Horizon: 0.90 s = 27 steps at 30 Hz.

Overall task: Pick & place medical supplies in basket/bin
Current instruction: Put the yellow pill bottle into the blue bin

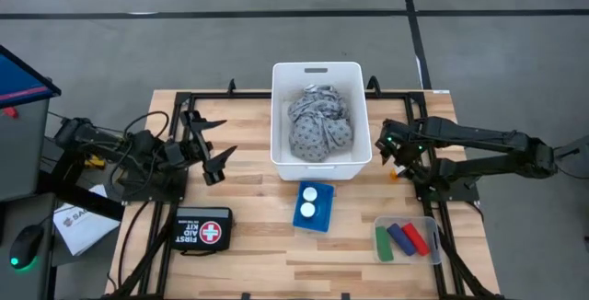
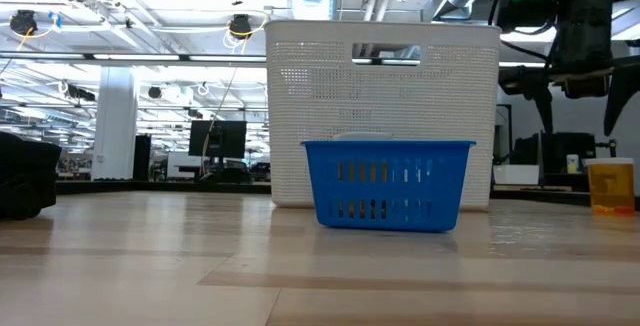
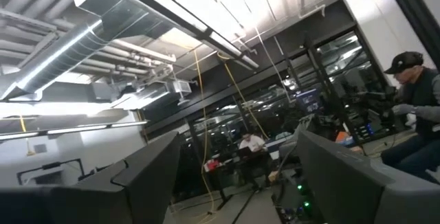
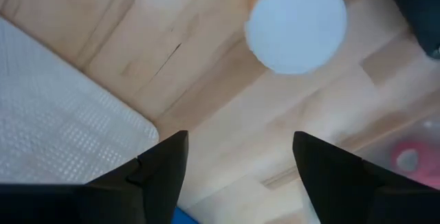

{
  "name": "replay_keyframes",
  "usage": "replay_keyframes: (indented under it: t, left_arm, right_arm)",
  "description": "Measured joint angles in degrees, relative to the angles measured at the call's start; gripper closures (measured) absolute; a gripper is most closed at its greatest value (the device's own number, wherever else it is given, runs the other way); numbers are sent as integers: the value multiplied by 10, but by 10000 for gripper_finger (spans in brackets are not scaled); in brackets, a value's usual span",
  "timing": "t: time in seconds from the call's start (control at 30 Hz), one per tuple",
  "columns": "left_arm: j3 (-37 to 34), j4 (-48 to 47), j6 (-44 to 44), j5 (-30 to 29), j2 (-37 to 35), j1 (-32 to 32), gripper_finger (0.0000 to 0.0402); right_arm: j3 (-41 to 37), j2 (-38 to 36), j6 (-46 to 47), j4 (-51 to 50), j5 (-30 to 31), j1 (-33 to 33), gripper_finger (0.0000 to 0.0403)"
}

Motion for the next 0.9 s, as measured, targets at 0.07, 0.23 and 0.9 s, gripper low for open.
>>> replay_keyframes:
  t: [0.07,0.23,0.9]
  left_arm:
    - [0,-3,0,0,1,7,116]
    - [0,-5,0,0,4,24,116]
    - [0,-6,-17,5,3,53,116]
  right_arm:
    - [0,0,28,0,1,5,147]
    - [0,5,46,-1,1,6,159]
    - [-1,60,-39,16,-8,1,188]
